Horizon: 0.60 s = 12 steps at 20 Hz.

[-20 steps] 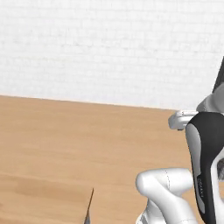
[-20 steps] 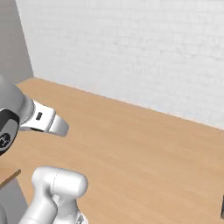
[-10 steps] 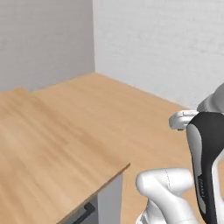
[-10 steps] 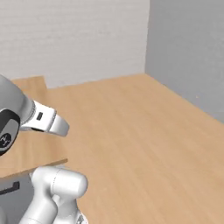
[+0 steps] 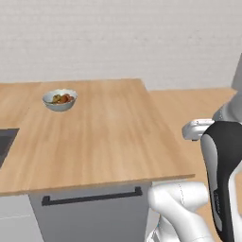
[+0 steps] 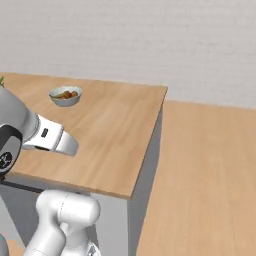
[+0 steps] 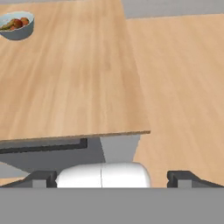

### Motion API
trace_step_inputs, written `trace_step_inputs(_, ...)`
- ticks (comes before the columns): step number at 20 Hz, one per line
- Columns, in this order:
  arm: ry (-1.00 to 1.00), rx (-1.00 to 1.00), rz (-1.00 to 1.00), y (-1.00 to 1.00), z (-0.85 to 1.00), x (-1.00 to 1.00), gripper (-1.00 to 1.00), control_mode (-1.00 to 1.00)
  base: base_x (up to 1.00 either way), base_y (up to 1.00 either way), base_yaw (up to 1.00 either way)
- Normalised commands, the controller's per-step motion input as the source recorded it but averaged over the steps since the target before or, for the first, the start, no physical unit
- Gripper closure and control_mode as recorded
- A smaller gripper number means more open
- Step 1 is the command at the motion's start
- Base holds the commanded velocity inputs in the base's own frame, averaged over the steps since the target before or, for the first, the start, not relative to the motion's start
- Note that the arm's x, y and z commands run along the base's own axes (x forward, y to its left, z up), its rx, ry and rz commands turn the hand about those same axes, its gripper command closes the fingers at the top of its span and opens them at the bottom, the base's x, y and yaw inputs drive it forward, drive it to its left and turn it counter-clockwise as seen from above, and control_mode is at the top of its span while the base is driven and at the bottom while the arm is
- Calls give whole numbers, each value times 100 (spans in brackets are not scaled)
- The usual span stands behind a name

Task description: Gather all objects into one cabinet and sort the glasses and bowls to opposite sides.

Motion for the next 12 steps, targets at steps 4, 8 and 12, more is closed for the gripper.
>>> trace_step_inputs(4,0,0,0,0,0,0,-100,100,-9,0,100)
trace_step_inputs(8,0,0,0,0,0,0,-100,100,-11,0,100)
trace_step_inputs(12,0,0,0,0,0,0,-100,100,-9,0,100)
